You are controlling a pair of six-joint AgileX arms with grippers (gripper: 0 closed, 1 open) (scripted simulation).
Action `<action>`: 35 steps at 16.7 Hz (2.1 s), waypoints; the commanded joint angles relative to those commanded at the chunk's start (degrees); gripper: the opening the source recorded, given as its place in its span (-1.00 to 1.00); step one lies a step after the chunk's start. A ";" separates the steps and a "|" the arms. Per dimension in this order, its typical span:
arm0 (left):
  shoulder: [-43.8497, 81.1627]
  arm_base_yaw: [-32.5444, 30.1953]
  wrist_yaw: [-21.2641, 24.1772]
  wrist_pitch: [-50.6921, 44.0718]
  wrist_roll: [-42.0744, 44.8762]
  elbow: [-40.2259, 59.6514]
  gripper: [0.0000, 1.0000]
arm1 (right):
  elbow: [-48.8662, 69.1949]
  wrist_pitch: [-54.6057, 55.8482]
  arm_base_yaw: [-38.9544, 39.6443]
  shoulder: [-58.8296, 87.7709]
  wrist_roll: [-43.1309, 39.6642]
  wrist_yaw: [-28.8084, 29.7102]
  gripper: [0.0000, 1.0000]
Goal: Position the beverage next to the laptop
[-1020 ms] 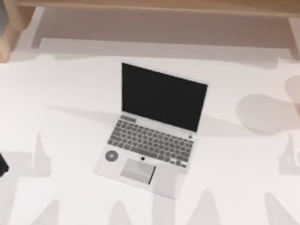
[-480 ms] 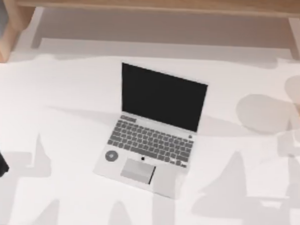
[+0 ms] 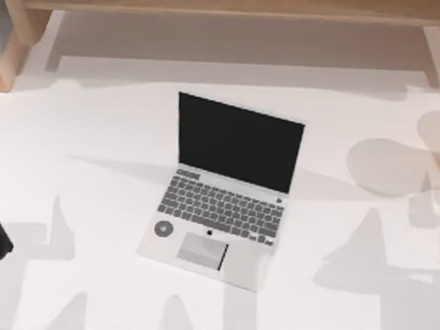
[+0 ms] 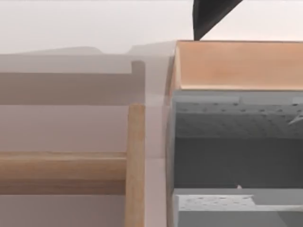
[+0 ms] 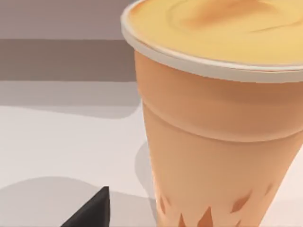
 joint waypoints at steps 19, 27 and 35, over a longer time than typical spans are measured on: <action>0.00 0.00 0.00 0.00 0.00 0.00 1.00 | 17.46 -0.28 0.58 17.19 0.11 0.84 1.00; 0.00 0.00 0.00 0.00 0.00 0.00 1.00 | 17.46 -0.28 0.58 17.19 0.11 0.84 -0.21; 0.00 0.00 0.00 0.00 0.00 0.00 1.00 | 17.46 -0.28 0.58 17.19 0.11 0.84 -1.00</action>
